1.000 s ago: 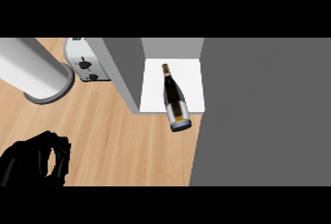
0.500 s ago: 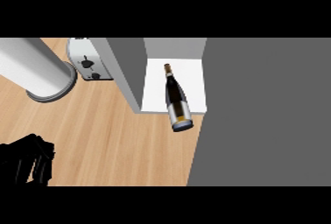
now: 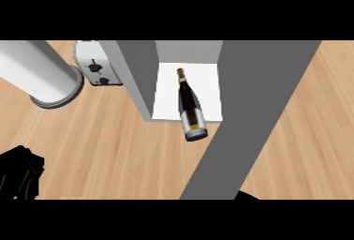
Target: Pick up the wine, place it into the cabinet and close the cabinet
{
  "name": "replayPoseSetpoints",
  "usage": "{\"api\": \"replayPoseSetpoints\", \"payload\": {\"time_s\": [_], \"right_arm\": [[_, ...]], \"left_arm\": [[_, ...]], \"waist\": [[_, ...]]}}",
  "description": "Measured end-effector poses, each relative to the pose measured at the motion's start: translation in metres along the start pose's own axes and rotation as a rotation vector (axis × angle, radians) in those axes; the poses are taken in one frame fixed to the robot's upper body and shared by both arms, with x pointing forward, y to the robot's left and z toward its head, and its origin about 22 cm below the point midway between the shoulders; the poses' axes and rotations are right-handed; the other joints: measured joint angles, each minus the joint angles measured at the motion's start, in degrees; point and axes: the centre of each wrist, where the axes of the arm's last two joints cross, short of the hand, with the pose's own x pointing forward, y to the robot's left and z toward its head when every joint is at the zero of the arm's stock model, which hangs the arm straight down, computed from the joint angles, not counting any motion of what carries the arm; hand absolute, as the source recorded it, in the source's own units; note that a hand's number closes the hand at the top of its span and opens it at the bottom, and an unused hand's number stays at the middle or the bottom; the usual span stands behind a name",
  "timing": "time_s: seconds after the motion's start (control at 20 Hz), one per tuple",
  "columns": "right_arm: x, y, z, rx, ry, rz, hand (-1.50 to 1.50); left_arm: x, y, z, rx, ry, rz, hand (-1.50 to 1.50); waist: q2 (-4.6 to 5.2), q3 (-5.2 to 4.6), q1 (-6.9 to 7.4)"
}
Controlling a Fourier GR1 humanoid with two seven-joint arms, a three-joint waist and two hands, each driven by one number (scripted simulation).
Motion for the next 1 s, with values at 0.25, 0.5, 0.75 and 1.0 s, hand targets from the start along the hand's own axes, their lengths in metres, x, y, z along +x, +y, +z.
{"api": "replayPoseSetpoints", "payload": {"time_s": [0.25, 0.5, 0.75, 1.0], "right_arm": [[0.006, 0.010, -0.046, 0.032, -0.025, -0.045, 1.50], [0.013, 0.009, -0.091, 0.018, -0.015, -0.090, 1.50], [0.016, 0.002, -0.128, -0.005, -0.009, -0.129, 1.50], [0.011, -0.013, -0.154, -0.048, -0.016, -0.167, 1.50]], "left_arm": [[-0.002, 0.001, 0.008, 0.001, 0.006, 0.002, 1.50], [0.005, 0.009, 0.001, -0.005, -0.001, -0.002, 1.50], [0.000, 0.012, 0.007, 0.001, -0.002, -0.004, 1.50], [-0.002, 0.014, 0.010, 0.004, 0.005, -0.001, 1.50]], "waist": [[-0.07, 0.03, -0.26], [-0.02, 0.13, -0.40], [-0.04, 0.15, -0.40], [-0.11, 0.09, -0.52]]}}
